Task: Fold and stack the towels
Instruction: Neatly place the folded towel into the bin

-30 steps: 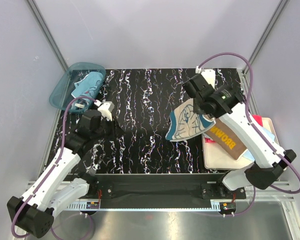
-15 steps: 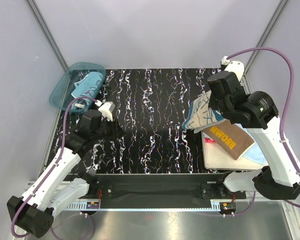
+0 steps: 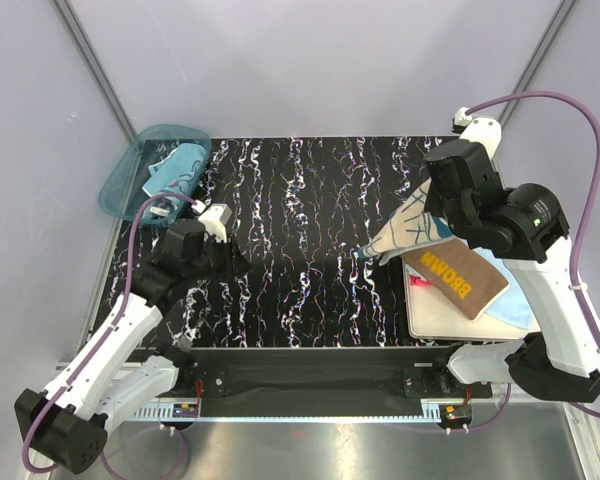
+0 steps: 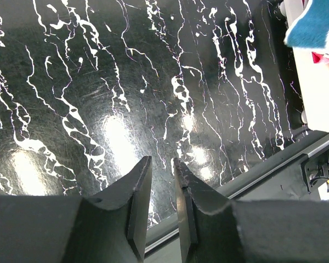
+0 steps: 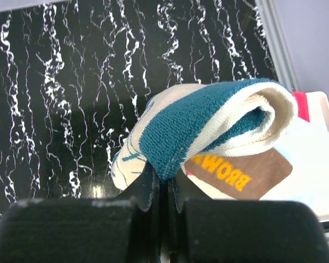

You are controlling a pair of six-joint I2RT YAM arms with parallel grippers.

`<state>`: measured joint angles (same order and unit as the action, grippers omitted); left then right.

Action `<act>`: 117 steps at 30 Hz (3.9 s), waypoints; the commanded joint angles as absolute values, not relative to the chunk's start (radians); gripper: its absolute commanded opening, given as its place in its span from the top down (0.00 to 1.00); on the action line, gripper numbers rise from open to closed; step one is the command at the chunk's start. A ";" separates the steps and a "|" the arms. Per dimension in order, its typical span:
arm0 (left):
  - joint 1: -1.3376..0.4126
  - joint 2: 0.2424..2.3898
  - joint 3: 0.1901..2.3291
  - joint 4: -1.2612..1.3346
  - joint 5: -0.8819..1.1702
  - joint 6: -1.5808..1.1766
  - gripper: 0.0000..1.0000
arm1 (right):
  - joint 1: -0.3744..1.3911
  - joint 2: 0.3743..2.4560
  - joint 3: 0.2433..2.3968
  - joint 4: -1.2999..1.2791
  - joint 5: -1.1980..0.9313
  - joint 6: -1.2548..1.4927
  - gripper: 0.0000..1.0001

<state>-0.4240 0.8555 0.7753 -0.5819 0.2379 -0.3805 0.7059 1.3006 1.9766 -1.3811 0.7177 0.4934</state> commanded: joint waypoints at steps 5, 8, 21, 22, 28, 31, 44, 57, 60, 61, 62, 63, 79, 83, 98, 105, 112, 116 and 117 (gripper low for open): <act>-0.431 0.862 0.776 -0.551 0.273 -0.364 0.72 | 0.641 1.269 2.011 -1.574 0.781 0.437 1.00; -0.433 0.865 0.775 -0.551 0.272 -0.364 0.72 | 0.577 1.233 1.953 -1.536 0.741 0.408 1.00; -0.456 0.893 0.770 -0.545 0.281 -0.368 0.73 | 0.407 1.054 1.600 -1.390 0.655 0.382 1.00; -0.459 0.894 0.770 -0.545 0.281 -0.368 0.73 | 0.388 1.042 1.554 -1.384 0.657 0.385 1.00; -0.477 0.905 0.769 -0.545 0.276 -0.368 0.73 | 0.267 1.014 1.386 -1.316 0.644 0.387 1.00; -0.486 0.911 0.767 -0.546 0.272 -0.370 0.73 | 0.206 0.980 1.318 -1.243 0.589 0.348 1.00; -0.512 0.917 0.764 -0.534 0.282 -0.377 0.73 | -0.133 1.112 1.265 -1.104 0.543 0.319 1.00; -0.552 0.896 0.753 -0.520 0.313 -0.391 0.73 | -0.167 1.112 1.262 -1.210 0.591 0.420 0.45; -0.554 0.888 0.753 -0.520 0.307 -0.388 0.73 | -0.167 1.091 1.261 -1.210 0.591 0.429 0.27; -0.555 0.888 0.753 -0.522 0.307 -0.390 0.73 | -0.167 1.085 1.262 -1.212 0.588 0.426 0.24; -0.555 0.888 0.753 -0.522 0.307 -0.391 0.73 | -0.167 1.081 1.267 -1.216 0.575 0.426 0.22; -0.555 0.890 0.753 -0.522 0.308 -0.391 0.73 | -0.167 1.075 1.276 -1.219 0.557 0.425 0.22; -0.555 0.891 0.762 -0.532 0.267 -0.388 0.70 | -0.042 1.035 1.186 -0.965 0.219 0.518 0.30; -0.557 0.897 0.772 -0.540 0.233 -0.391 0.69 | 0.084 1.089 1.232 -0.933 0.274 0.535 0.30; -0.554 0.976 0.862 -0.526 0.040 -0.486 0.66 | 0.363 1.485 1.538 -0.689 0.247 0.459 0.29; -0.555 1.057 0.929 -0.500 -0.041 -0.528 0.64 | 0.388 1.637 1.678 -0.623 0.184 0.414 0.29; -0.499 1.161 1.069 -0.506 -0.234 -0.595 0.62 | 0.400 1.772 1.811 -0.586 0.109 0.384 0.28; -0.342 1.252 1.150 -0.470 -0.369 -0.679 0.59 | 0.405 1.857 1.902 -0.597 0.063 0.370 0.28; -0.287 1.294 1.164 -0.457 -0.402 -0.708 0.57 | 0.410 1.865 1.904 -0.588 0.051 0.367 0.28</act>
